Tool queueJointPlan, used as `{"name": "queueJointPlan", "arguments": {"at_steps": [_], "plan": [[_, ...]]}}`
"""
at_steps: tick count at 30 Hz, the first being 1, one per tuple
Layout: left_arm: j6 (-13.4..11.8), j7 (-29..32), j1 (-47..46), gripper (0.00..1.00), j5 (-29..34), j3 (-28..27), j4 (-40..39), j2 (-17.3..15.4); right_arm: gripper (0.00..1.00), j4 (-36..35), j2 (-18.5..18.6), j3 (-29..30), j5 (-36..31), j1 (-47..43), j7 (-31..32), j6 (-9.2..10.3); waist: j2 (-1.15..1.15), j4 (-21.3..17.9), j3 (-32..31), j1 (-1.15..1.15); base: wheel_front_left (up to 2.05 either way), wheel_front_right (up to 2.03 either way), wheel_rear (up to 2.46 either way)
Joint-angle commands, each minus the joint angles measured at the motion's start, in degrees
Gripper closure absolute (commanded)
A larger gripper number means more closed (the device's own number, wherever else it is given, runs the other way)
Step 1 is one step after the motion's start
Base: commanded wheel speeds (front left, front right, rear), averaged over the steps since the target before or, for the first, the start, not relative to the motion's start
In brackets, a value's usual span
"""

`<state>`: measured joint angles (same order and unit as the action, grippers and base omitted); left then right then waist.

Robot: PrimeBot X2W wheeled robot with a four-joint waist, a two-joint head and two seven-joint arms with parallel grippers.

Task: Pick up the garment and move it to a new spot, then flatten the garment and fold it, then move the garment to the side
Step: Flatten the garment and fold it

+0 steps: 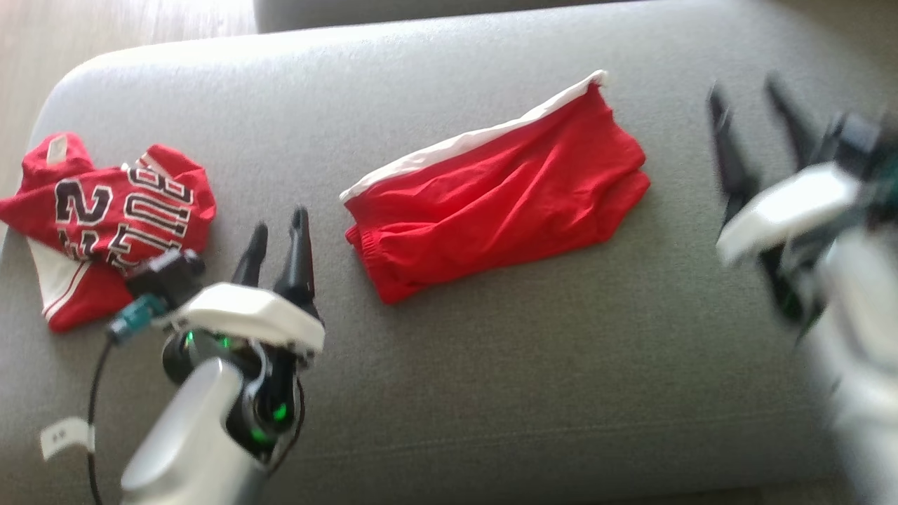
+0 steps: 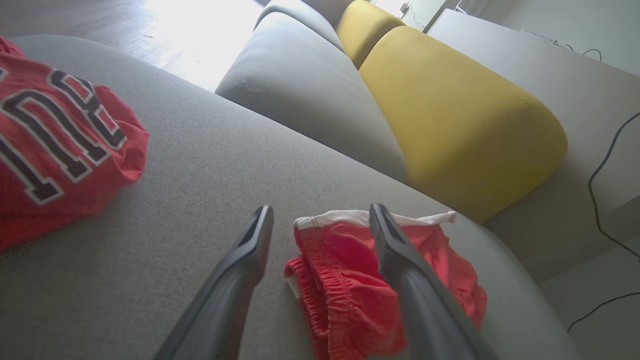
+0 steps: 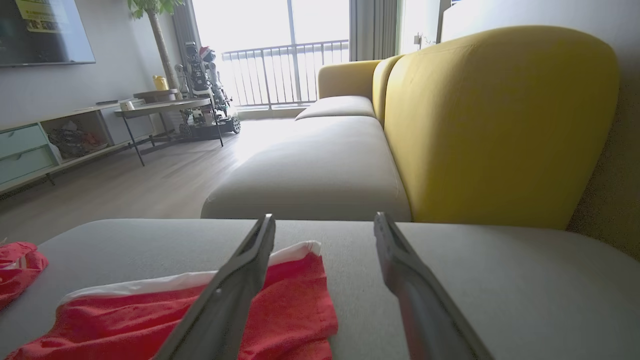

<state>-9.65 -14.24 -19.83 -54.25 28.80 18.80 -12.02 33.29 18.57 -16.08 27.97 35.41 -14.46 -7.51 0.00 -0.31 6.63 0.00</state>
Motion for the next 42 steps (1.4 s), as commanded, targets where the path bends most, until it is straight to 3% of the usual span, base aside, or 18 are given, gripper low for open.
{"name": "queueJointPlan", "arguments": {"at_steps": [1, 10, 21, 32, 42], "plan": [[-0.5, -0.6, -1.1, 0.00, 1.3, -2.5, -1.9, -0.9, 0.00, -2.8, -1.7, 0.6, -1.4, -2.5, -0.5, 0.02, 0.00, -0.7, -1.0, 0.00, 0.00, 0.00, 0.00], [1.0, -0.7, 10.2, 0.00, 15.1, -9.3, -5.7, 4.1, 0.00, -12.8, -12.3, 11.2, -9.7, -20.5, 0.5, 0.02, 0.00, -2.4, -3.9, 0.00, 0.00, 0.00, 0.00], [5.5, -0.7, 15.6, 0.00, 23.6, -14.5, -5.9, 8.5, 0.00, -17.9, -15.4, 14.9, -10.4, -26.3, 4.1, 0.02, 0.00, -2.8, -4.5, 0.00, 0.00, 0.00, 0.00], [6.2, -0.8, 15.1, 0.00, 25.2, -15.0, -4.9, 9.1, 0.00, -14.4, -15.7, 18.3, 4.9, -23.9, 8.4, 0.02, 0.00, 0.2, -2.6, 0.00, 0.00, 0.00, 0.00], [5.8, -0.8, 12.2, 0.00, 24.6, -11.8, -4.8, 9.1, 0.00, -2.2, -15.7, 21.7, 24.2, -13.1, 16.5, 0.02, 0.00, 5.1, 2.6, 0.00, 0.00, 0.00, 0.00]]}}
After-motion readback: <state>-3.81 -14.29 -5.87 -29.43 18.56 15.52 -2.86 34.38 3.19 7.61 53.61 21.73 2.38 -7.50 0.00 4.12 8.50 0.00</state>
